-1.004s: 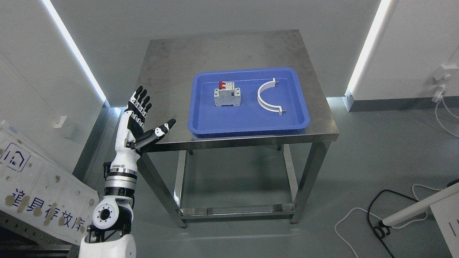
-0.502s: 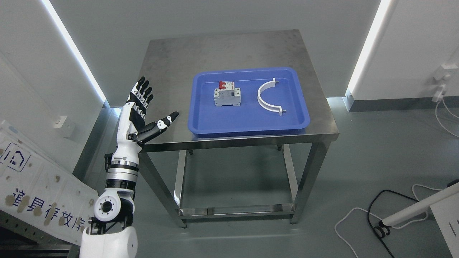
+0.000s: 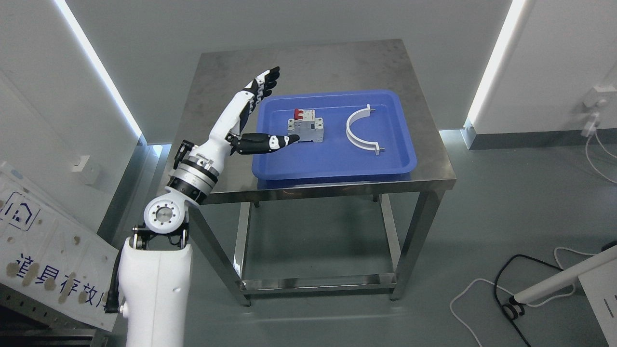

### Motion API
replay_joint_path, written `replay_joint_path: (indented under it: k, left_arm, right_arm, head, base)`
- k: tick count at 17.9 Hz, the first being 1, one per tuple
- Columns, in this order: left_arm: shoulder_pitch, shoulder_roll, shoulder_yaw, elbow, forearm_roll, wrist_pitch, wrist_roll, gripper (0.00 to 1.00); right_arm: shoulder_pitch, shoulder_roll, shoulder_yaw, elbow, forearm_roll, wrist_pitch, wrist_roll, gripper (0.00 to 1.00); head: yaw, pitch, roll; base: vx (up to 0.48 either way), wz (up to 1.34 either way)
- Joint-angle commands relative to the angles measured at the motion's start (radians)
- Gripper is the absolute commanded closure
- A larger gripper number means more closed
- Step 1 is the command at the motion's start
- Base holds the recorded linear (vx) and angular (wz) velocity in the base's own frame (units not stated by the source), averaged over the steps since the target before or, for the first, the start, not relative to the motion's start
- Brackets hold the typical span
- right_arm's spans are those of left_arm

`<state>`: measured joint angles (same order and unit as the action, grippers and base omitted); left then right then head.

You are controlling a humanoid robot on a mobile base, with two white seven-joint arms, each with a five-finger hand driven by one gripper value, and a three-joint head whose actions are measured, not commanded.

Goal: Place circuit breaker on shelf
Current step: 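Raise the left hand and reach toward the circuit breaker in the tray, then lower the left hand over the grey circuit breaker and close around it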

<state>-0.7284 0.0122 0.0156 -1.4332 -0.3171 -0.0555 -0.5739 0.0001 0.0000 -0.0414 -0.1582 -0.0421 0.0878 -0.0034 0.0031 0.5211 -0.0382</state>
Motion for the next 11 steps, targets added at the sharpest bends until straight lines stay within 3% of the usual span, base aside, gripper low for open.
replay_joint_path:
  k: [1,4,7,8,11]
  left_arm:
    - [-0.276,0.025,-0.123,0.327,-0.336,0.002,-0.073,0.01]
    - [-0.384,0.026,-0.125,0.477,-0.384,0.038,-0.075,0.02]
    - [-0.382,0.028,-0.16,0.484,-0.381,0.126,-0.177,0.02]
    - [-0.375,0.031,-0.181,0.481,-0.381,0.137,-0.266,0.05]
    - [-0.339,0.075,-0.178,0.471,-0.378,0.138,-0.322,0.06]
  right_arm:
    - [0.017,-0.017,0.0,0.0,0.001,-0.04,0.0,0.0]
    - [0.017,-0.017,0.0,0.0,0.001,-0.04,0.0,0.0]
    - [0.017,-0.017,0.0,0.0,-0.001,-0.04,0.0,0.0]
    - [0.017,-0.017,0.0,-0.001,0.001,-0.04,0.0,0.0]
    - [0.017,-0.017,0.0,0.0,0.001,-0.04,0.0,0.0]
  head:
    - [0.0,0.0,0.0]
    - [0.0,0.0,0.0]
    - [0.0,0.0,0.0]
    - [0.0,0.0,0.0]
    - [0.0,0.0,0.0]
  base:
    - [0.0,0.0]
    - [0.037,-0.03]
    - [0.078,-0.08]
    - [0.117,-0.13]
    - [0.127,-0.13]
